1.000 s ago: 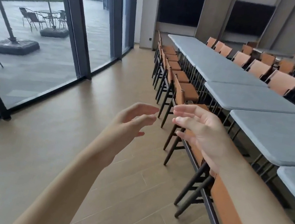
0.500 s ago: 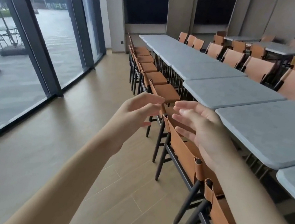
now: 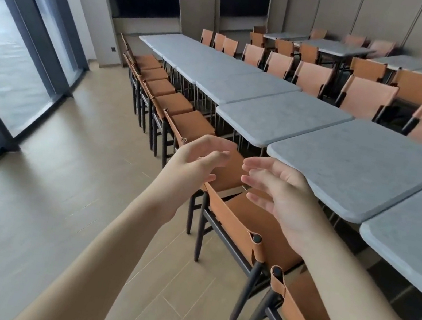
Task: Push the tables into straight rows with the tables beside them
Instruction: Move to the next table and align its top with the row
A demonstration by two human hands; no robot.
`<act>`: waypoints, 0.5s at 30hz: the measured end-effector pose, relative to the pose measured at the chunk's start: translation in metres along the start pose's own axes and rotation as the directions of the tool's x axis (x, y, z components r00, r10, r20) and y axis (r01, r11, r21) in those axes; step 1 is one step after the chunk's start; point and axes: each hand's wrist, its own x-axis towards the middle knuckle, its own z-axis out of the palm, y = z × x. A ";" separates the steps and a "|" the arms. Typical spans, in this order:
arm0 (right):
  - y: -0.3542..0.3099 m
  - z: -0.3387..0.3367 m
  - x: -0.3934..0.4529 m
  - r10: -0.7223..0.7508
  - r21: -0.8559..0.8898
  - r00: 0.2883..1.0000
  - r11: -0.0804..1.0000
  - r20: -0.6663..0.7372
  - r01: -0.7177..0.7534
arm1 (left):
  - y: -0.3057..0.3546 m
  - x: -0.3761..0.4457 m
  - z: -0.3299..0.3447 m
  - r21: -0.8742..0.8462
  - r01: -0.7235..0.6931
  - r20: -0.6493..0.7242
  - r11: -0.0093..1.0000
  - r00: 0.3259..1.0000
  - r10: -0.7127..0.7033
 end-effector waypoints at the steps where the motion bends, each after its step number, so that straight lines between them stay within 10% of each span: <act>1: 0.001 0.004 0.007 0.001 -0.004 1.000 1.000 -0.007 -0.001 | -0.003 0.008 -0.004 -0.001 -0.004 0.012 1.000 1.000 0.004; 15: -0.009 0.124 0.160 -0.016 -0.040 0.999 0.999 -0.042 0.014 | -0.047 0.150 -0.143 -0.017 -0.042 0.087 0.999 0.995 0.043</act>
